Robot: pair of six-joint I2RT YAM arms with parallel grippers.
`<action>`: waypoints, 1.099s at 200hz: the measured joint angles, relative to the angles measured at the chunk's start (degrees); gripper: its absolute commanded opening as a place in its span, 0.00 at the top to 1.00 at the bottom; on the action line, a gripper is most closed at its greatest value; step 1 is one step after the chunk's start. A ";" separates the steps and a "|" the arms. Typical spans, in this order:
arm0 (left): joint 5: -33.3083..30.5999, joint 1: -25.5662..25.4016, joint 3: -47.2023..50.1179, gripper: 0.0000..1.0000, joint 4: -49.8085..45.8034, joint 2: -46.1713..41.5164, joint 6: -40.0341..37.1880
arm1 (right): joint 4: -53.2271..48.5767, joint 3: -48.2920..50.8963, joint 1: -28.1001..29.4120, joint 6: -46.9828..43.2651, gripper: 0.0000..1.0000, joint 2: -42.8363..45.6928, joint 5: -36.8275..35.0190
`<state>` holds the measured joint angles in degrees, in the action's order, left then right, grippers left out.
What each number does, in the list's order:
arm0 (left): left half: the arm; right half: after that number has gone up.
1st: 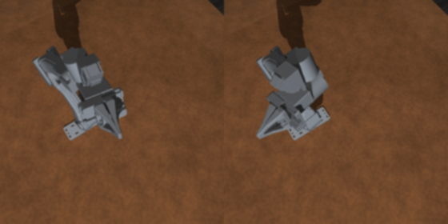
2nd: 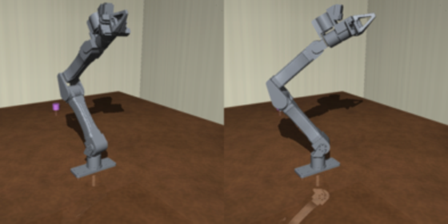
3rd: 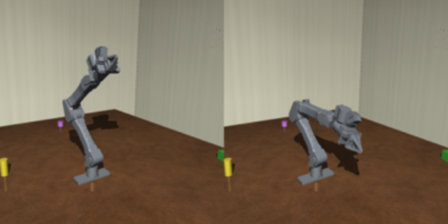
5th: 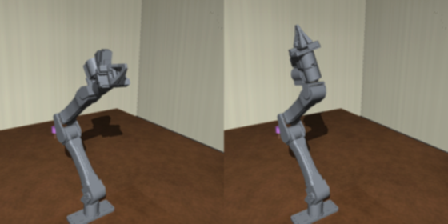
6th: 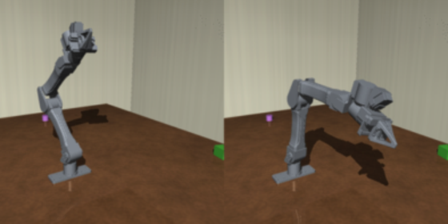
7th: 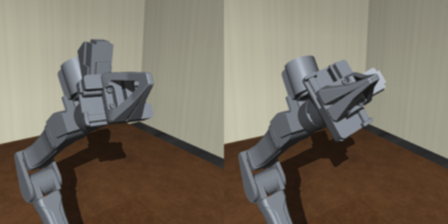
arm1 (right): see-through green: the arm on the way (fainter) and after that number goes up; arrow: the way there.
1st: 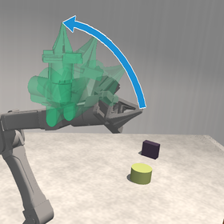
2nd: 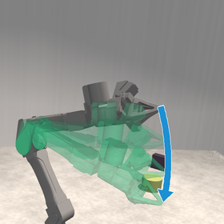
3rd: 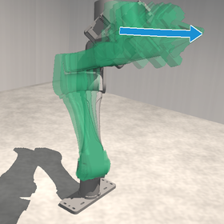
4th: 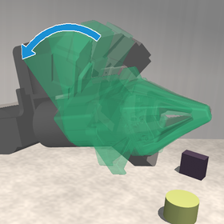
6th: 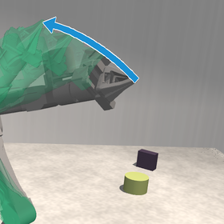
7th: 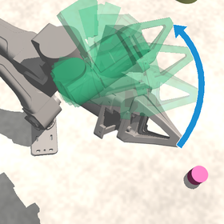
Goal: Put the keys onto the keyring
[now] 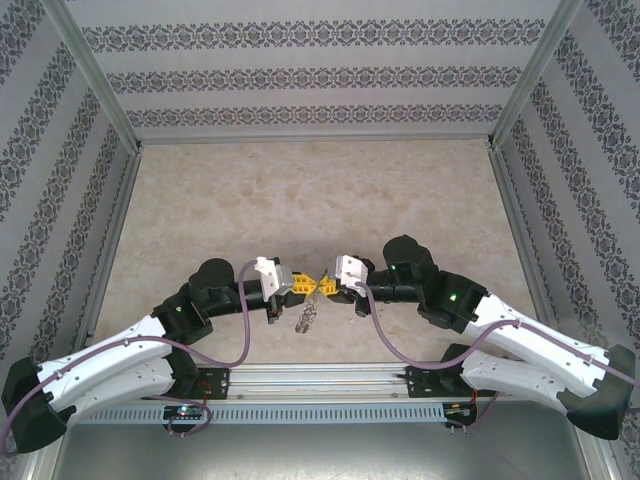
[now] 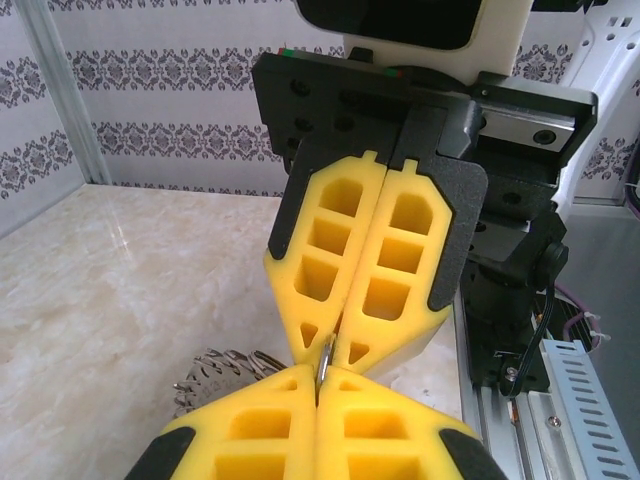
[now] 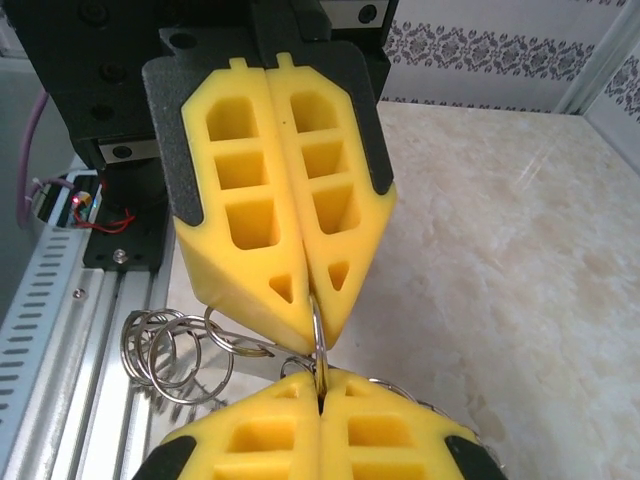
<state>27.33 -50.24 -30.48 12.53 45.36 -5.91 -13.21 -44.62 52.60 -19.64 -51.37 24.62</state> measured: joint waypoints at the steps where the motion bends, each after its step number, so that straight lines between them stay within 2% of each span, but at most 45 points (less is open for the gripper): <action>1: 0.00 0.00 0.00 1.00 0.00 0.00 0.00 | 0.00 0.00 -0.02 0.02 1.00 0.00 0.02; 72: -0.13 0.00 -0.46 1.00 -1.90 -0.52 -0.28 | -0.24 -0.39 -0.74 -0.22 1.00 -0.61 1.88; 88: -0.44 0.00 -1.66 0.94 -4.48 -0.35 -1.27 | -0.76 -0.66 -0.74 -0.37 1.00 -0.90 1.86; 143: -1.14 -0.02 -5.68 0.88 -11.54 1.11 -4.50 | -3.15 -2.67 -0.76 -1.77 1.00 -2.43 1.75; 179: -1.25 -0.02 -5.77 0.88 -12.41 3.76 -5.05 | -6.43 -3.19 -0.76 -2.67 1.00 -4.04 1.31; 187: -1.20 -0.02 -5.77 0.92 -12.46 4.13 -5.11 | -6.93 -3.26 -0.76 -2.82 1.00 -4.15 1.18; 195: -0.98 -0.02 -5.77 1.00 -12.52 4.33 -5.18 | -7.34 -3.30 -0.76 -2.89 1.00 -4.17 0.92; 220: -0.59 -0.02 -5.77 1.00 -12.66 4.31 -5.66 | -7.82 -3.48 -0.76 -3.10 1.00 -4.17 0.63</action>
<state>26.74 -50.26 -36.25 -0.12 49.67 -11.57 -21.04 -48.10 51.83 -22.74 -55.55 25.26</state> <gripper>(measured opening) 0.066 0.044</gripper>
